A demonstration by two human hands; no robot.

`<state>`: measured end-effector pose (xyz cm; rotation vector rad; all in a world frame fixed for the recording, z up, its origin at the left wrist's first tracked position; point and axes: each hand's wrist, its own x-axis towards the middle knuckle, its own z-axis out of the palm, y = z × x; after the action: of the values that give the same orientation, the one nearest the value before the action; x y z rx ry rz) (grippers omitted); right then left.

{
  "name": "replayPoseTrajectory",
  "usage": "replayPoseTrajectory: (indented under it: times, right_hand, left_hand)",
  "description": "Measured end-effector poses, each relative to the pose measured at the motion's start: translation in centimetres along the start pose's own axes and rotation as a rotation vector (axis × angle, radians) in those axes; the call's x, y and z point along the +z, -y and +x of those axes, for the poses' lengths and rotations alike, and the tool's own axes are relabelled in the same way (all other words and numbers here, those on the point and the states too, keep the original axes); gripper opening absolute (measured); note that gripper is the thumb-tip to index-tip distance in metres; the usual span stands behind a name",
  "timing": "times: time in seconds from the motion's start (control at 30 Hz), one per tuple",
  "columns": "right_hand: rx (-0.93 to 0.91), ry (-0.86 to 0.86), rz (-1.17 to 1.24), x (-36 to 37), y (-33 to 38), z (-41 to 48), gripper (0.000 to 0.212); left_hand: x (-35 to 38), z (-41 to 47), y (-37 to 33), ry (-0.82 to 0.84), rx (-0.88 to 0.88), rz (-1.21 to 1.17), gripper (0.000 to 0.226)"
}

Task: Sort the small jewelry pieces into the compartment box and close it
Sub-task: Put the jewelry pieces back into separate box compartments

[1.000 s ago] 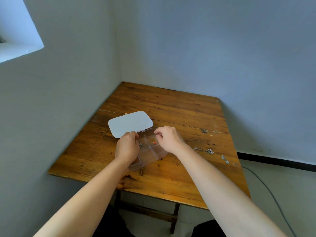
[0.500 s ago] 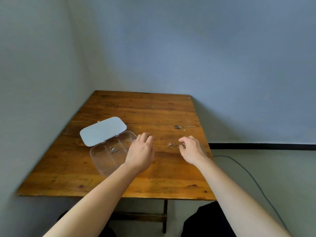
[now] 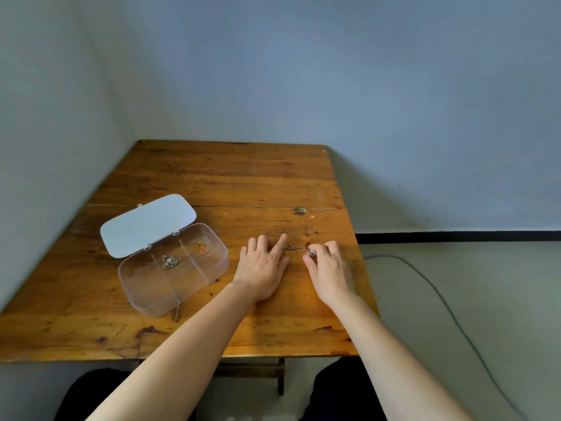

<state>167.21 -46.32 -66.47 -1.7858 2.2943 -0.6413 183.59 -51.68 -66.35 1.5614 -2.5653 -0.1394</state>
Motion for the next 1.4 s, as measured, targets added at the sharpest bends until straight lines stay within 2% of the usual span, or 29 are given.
replayPoseTrajectory:
  times: [0.07,0.2,0.4,0.57,0.77,1.0,1.17,1.4]
  right_hand:
    - [0.001,-0.049,0.056,0.4,-0.2,-0.3,0.028]
    - [0.006,-0.094,0.058,0.7,0.0,-0.7,0.024]
    - [0.054,-0.106,0.099,0.1,0.2,-0.7,0.019]
    - [0.075,-0.131,0.263,-1.0,0.3,-0.8,0.015]
    - [0.031,-0.157,0.421,-2.0,3.6,-0.5,0.014]
    - [0.01,-0.156,0.599,-3.7,9.6,0.1,0.022]
    - [-0.057,-0.142,0.671,-4.5,14.0,0.3,0.023]
    - [-0.187,-0.13,0.722,-5.1,18.7,0.8,0.023]
  left_hand:
    - [0.4,0.1,0.0,-0.061,-0.007,-0.028,0.052]
    - [0.7,-0.7,-0.2,-0.207,0.033,-0.201,0.033]
    - [0.2,-1.1,-0.8,-0.195,-0.016,-0.284,0.023]
    - [-1.3,-3.2,0.3,-0.175,-0.071,-0.349,0.023]
    - [-6.2,-5.9,2.2,-0.39,-0.193,-0.582,0.004]
    - [-13.1,-7.4,5.6,-0.631,-0.26,-0.811,0.012]
    - [-16.2,-8.7,8.5,-0.714,-0.289,-0.907,0.017]
    - [-17.3,-9.9,11.1,-0.745,-0.318,-0.96,0.018]
